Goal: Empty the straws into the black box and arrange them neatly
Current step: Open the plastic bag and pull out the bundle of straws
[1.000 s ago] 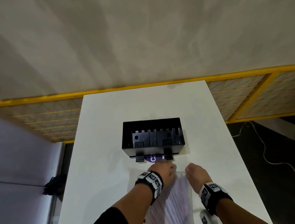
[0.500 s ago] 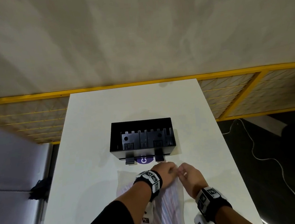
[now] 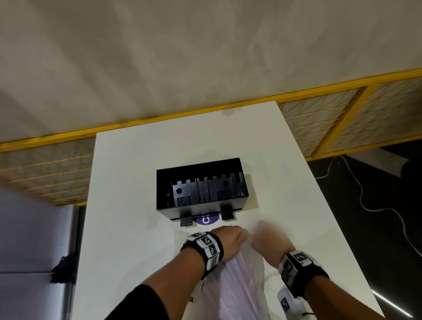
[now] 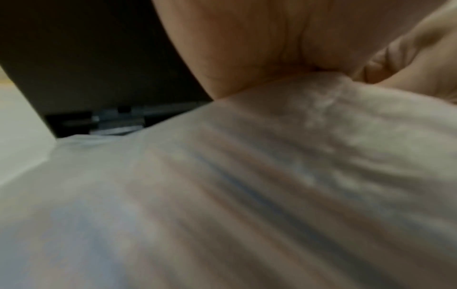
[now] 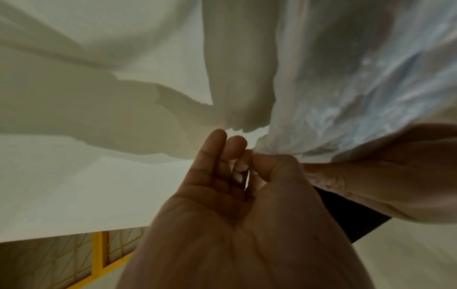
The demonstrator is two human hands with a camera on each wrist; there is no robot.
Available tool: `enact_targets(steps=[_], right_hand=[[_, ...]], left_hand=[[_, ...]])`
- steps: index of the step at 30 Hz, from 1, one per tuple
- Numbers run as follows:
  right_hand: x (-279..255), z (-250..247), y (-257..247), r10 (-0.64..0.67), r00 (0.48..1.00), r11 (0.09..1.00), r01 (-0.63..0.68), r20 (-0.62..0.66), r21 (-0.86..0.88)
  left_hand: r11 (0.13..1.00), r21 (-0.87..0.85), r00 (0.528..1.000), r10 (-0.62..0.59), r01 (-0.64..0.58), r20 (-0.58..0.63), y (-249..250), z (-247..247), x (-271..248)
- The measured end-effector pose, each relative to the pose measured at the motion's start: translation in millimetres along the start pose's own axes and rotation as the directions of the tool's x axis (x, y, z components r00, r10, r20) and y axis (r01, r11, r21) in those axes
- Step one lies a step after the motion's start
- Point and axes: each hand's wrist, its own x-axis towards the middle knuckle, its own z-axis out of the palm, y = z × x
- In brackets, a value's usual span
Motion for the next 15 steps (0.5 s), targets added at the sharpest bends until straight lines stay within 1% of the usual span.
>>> enact_targets(steps=[3, 6, 8, 10, 15], right_hand=[[-4, -1, -5, 0.013, 1.000, 1.000, -0.013, -0.007, -0.016], [-9, -5, -11, 0.019, 0.999, 1.000, -0.019, -0.028, -0.022], [-10, -9, -14, 0.021, 0.999, 0.999, -0.022, -0.044, -0.026], [-12, -14, -17, 0.004, 0.998, 0.999, -0.006, -0.056, -0.037], [-20, -27, -26, -0.099, 0.987, 0.994, 0.093, -0.124, -0.057]], left_hand=[[0.996, 0.072, 0.998, 0.045, -0.048, 0.037, -3, -16, -14], [0.992, 0.129, 0.999, 0.003, -0.008, 0.033, -8, -27, -29], [0.990, 0.142, 1.000, -0.025, 0.026, -0.007, -13, -32, -41], [0.989, 0.145, 0.999, -0.016, 0.022, -0.045, -18, -37, -54], [0.982, 0.185, 0.987, -0.016, 0.047, -0.163, -29, -60, -92]])
